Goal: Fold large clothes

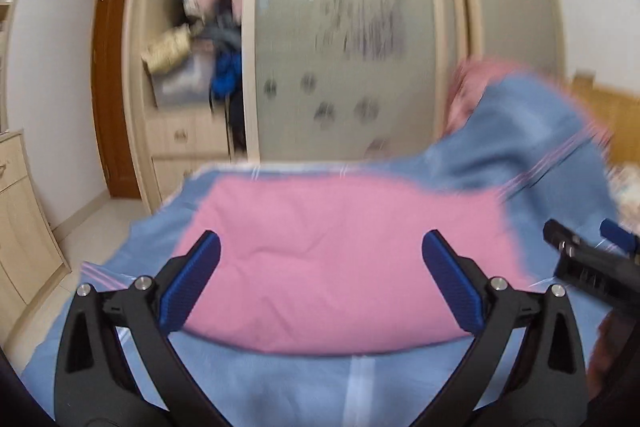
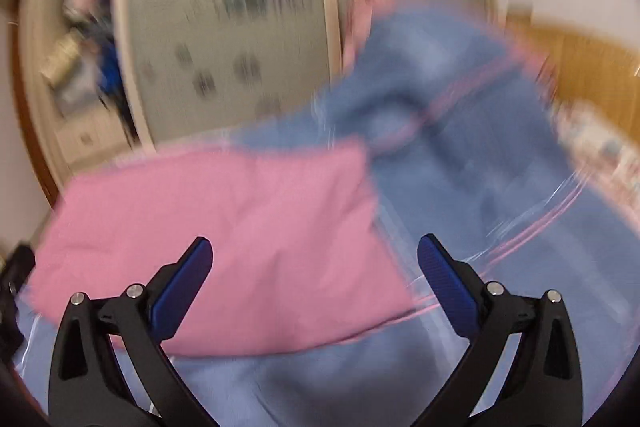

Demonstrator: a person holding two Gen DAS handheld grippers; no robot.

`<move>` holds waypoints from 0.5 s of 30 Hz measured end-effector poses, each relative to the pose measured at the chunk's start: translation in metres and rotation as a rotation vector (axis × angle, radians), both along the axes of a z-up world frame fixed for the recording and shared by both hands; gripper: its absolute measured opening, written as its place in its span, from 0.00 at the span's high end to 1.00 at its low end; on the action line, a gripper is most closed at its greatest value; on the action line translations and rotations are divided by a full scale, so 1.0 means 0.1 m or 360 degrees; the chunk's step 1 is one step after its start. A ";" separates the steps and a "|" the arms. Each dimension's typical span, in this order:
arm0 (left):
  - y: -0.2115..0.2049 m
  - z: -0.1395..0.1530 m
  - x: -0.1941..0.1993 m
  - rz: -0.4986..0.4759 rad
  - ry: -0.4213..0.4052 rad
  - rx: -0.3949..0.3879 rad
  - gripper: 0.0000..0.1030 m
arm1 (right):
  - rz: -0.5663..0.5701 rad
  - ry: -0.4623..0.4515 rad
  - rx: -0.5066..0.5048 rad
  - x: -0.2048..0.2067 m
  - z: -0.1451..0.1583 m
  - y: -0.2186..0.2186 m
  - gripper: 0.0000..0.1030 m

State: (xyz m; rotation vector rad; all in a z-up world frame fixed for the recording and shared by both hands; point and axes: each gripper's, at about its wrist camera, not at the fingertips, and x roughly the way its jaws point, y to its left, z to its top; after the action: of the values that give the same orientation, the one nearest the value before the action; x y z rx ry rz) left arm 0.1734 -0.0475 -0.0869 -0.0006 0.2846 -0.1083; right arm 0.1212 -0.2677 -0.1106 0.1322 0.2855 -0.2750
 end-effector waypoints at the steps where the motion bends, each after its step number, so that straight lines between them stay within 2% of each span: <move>1: 0.00 0.18 -0.30 -0.0008 -0.0009 -0.0017 0.02 | 0.0007 -0.0094 0.0000 -0.30 0.12 0.00 0.01; 2: 0.00 0.29 -0.50 -0.0018 -0.0003 -0.0019 0.02 | 0.0031 -0.0172 0.0006 -0.69 0.28 -0.02 0.01; 3: 0.00 0.41 -0.76 -0.0029 -0.0002 -0.0014 0.02 | 0.0077 -0.0187 0.0012 -0.92 0.37 -0.04 0.01; 4: -0.01 0.47 -0.93 -0.0028 -0.0003 -0.0008 0.02 | 0.0119 -0.0175 0.0025 -1.15 0.45 -0.05 0.01; 7: 0.00 0.61 -1.52 -0.0009 -0.0021 0.0006 0.02 | 0.0091 -0.0104 0.0021 -1.55 0.53 -0.06 0.01; 9: 0.00 0.61 -1.76 -0.0005 -0.0037 -0.0004 0.02 | 0.0093 -0.0021 -0.0049 -1.71 0.49 -0.01 0.01; 12: -0.03 0.52 -1.97 -0.0016 0.0014 0.0019 0.02 | 0.0090 0.0096 -0.0145 -1.80 0.32 0.11 0.01; 15: 0.00 0.40 -2.03 -0.0020 0.0086 -0.0012 0.02 | 0.0092 0.0195 -0.0129 -1.81 0.17 0.16 0.01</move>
State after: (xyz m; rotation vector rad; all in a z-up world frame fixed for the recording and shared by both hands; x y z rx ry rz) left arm -0.0297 -0.0480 -0.0467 -0.0091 0.3384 -0.1217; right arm -0.0602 -0.2513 -0.0940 0.0269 0.3983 -0.2372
